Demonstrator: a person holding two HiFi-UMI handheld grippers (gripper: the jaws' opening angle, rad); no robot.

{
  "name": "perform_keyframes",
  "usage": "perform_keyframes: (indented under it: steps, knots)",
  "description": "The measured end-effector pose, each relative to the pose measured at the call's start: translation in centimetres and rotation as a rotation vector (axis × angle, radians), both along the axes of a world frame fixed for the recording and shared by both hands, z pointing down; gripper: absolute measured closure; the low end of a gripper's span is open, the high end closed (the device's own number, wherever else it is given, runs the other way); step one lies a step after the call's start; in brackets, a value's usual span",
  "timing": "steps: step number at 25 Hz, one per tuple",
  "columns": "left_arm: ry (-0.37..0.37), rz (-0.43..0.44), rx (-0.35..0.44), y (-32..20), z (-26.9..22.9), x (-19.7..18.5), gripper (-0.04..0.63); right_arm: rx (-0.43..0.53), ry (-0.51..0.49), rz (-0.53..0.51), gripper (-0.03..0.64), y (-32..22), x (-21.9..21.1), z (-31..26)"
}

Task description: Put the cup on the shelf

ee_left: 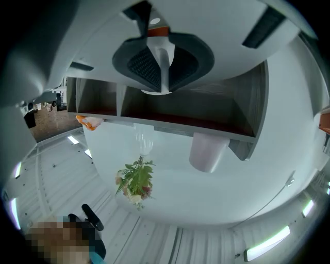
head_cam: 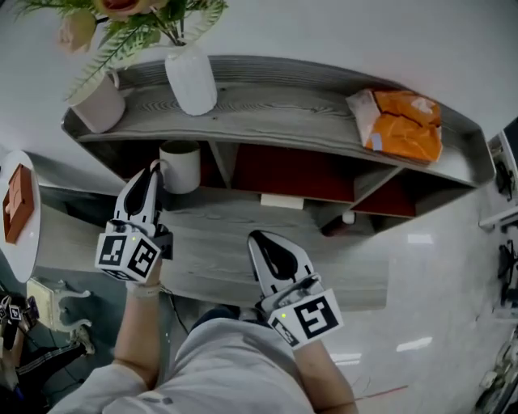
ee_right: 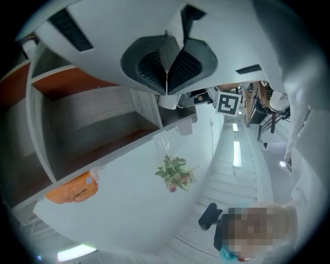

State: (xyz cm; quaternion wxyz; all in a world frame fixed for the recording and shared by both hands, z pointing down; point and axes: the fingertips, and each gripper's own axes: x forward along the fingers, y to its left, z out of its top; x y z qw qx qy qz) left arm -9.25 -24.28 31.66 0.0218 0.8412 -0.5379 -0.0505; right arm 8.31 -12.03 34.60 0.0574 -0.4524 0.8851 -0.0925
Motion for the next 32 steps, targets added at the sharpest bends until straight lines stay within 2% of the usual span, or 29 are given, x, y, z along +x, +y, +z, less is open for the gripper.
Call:
perform_keyframes:
  steps: [9, 19, 26, 32]
  knots:
    - [0.025, 0.088, -0.041, -4.0, 2.4, -0.2, 0.541, -0.013, 0.018, 0.124, 0.594, 0.0, -0.7, 0.4]
    - [0.019, 0.134, -0.041, -3.2, 3.6, 0.2, 0.54, -0.015, 0.031, 0.133, 0.594, 0.3, -1.6, 0.6]
    - [-0.021, 0.096, -0.076, -2.1, 5.1, -0.8, 0.54, -0.025, 0.04, 0.119, 0.594, 0.6, -2.3, 0.9]
    - [-0.02, 0.076, -0.116, -2.7, 6.9, -1.0, 0.54, -0.025, 0.045, 0.128, 0.594, 0.7, -2.2, 0.8]
